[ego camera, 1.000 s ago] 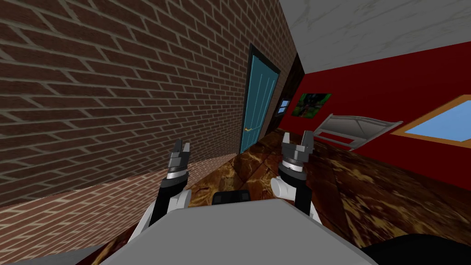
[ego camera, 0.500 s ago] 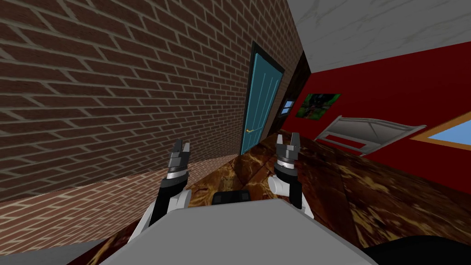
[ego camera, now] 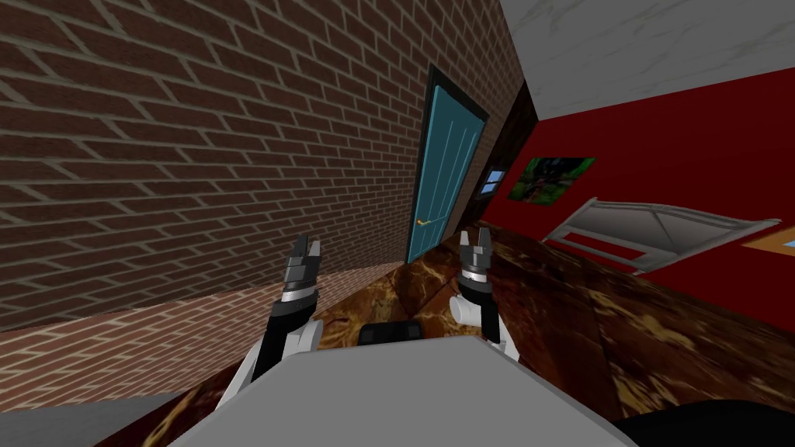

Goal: Pull the door open

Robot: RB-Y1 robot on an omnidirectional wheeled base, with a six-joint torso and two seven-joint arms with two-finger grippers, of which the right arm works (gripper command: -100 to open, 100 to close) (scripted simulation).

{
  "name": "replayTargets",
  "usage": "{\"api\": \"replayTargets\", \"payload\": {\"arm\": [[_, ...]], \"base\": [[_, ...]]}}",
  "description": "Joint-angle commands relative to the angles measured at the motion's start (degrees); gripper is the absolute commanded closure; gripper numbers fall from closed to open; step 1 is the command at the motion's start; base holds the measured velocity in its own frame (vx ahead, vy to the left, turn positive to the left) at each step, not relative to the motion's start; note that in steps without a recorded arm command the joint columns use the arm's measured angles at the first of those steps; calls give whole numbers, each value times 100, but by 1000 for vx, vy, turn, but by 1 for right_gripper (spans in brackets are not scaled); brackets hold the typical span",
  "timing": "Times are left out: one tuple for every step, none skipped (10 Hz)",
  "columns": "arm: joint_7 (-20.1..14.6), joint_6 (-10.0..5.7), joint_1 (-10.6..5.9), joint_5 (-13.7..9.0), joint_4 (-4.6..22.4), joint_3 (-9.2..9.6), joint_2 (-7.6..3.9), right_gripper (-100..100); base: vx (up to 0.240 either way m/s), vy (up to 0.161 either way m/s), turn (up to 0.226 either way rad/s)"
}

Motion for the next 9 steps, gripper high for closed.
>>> {"api": "replayTargets", "payload": {"arm": [[-33,-31,-94,17,251,11,-38,-100],[-59,-50,-156,24,418,10,-68,-100],[-87,-71,-223,31,588,8,-97,-100],[-115,-92,-290,38,781,7,-127,-100],[-143,-112,-357,45,964,6,-157,-100],[-172,-133,-425,52,1138,4,-186,-100],[-203,-156,-499,60,1295,3,-215,-100],[-203,-156,-499,60,1349,3,-215,-100],[-234,-179,-573,68,1550,1,-243,-100]], "base": [[73,-101,103],[63,-97,108],[51,-92,118],[68,-96,95],[71,-110,121],[70,-122,120],[78,-116,104],[55,-69,55],[45,-53,97]]}}
